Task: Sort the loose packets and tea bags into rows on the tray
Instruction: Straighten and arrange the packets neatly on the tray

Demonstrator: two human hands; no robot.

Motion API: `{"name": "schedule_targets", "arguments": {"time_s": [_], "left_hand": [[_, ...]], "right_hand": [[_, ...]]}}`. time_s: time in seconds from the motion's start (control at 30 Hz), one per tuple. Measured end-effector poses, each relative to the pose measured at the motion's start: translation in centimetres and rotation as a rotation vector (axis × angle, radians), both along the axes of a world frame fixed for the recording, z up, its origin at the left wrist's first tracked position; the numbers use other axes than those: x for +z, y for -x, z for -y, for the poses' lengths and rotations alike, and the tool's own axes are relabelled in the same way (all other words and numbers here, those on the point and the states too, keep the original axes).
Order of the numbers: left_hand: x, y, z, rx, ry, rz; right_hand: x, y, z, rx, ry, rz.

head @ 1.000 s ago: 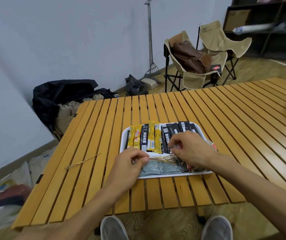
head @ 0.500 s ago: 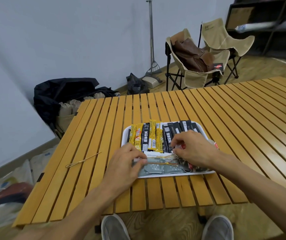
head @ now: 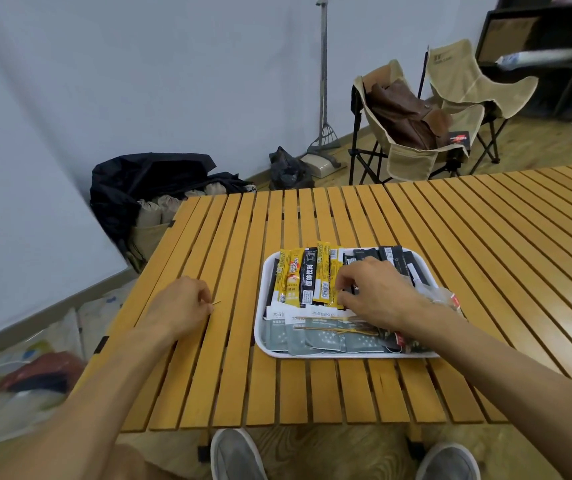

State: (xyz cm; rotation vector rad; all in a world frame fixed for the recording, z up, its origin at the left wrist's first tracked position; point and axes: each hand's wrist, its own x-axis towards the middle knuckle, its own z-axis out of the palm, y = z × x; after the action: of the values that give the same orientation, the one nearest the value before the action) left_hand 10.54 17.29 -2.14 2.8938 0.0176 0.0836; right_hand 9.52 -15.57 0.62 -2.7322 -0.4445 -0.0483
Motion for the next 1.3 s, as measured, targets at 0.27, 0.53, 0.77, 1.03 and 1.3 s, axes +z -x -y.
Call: {"name": "schedule_targets", "arguments": {"time_s": [0.27, 0.53, 0.77, 1.03, 1.3], "left_hand": [[0.3, 0.4, 0.9, -0.037, -0.047, 0.034], [4.4, 3.8, 8.6, -0.150, 0.852, 0.316], [4.0, 4.8, 12.5, -0.224, 1.295, 0.079], [3.7, 4.7, 12.8, -0.270, 1.145, 0.131], [3.6, 4.4, 13.1, -0.300, 0.857, 0.280]], "right_hand": [[-0.5, -0.7, 1.3, -0.021, 0.089, 0.024], [0.3, -0.1, 2.6, 0.021, -0.101, 0.001], [1.5, 2.2, 1.4, 0.161, -0.279, -0.121], [2.0, 2.4, 1.3, 0.142, -0.263, -0.031], [1.2, 2.0, -0.5, 0.038, -0.444, -0.090]]}}
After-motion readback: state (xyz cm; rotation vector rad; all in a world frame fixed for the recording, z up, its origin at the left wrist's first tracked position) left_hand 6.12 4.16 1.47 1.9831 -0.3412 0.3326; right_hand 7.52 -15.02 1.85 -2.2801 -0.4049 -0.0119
